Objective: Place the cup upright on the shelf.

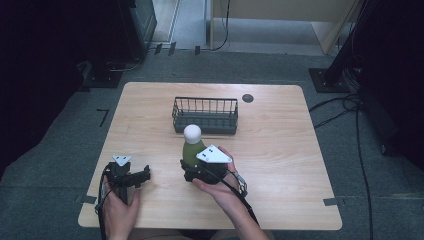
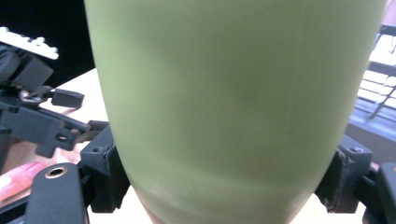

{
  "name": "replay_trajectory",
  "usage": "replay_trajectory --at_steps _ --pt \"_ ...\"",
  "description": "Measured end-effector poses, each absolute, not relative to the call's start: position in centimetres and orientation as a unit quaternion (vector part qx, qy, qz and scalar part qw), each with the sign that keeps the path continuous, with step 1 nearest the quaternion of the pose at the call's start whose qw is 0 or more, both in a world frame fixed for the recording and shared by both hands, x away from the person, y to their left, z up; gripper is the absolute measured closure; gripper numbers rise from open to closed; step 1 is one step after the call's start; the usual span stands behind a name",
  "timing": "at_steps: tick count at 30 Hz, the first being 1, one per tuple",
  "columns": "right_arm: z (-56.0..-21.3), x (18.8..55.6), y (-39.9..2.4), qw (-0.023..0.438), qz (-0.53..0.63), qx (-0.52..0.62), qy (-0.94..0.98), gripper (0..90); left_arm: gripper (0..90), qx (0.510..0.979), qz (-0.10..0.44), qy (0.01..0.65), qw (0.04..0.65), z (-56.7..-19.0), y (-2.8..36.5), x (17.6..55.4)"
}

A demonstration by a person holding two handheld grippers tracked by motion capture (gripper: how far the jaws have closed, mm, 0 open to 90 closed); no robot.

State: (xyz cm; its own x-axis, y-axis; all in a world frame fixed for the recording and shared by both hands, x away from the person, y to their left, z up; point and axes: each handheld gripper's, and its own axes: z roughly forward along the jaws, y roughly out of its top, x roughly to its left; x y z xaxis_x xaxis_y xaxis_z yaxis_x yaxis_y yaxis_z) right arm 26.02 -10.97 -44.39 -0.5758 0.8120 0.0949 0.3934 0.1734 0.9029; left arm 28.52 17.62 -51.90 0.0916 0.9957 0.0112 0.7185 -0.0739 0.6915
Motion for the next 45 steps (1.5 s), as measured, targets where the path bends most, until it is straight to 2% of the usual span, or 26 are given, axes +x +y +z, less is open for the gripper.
replay_trajectory --at_steps 11,31,35,45 --pt "-41.3 28.7 -12.7 0.222 0.494 0.428 0.723 19.9 0.0 0.687 0.254 0.624 0.271 -51.9 17.6 28.5" --pt "-37.6 32.7 -13.7 0.246 0.495 0.440 0.707 20.0 0.0 0.688 0.254 0.623 0.272 -51.9 17.6 28.5" --pt "-36.7 33.4 -13.8 0.263 0.493 0.438 0.704 20.0 0.0 0.688 0.254 0.623 0.272 -51.9 17.6 28.5" --pt "-34.8 36.3 -15.6 0.272 0.517 0.473 0.660 20.0 0.0 0.688 0.254 0.623 0.272 -51.9 17.6 28.5"
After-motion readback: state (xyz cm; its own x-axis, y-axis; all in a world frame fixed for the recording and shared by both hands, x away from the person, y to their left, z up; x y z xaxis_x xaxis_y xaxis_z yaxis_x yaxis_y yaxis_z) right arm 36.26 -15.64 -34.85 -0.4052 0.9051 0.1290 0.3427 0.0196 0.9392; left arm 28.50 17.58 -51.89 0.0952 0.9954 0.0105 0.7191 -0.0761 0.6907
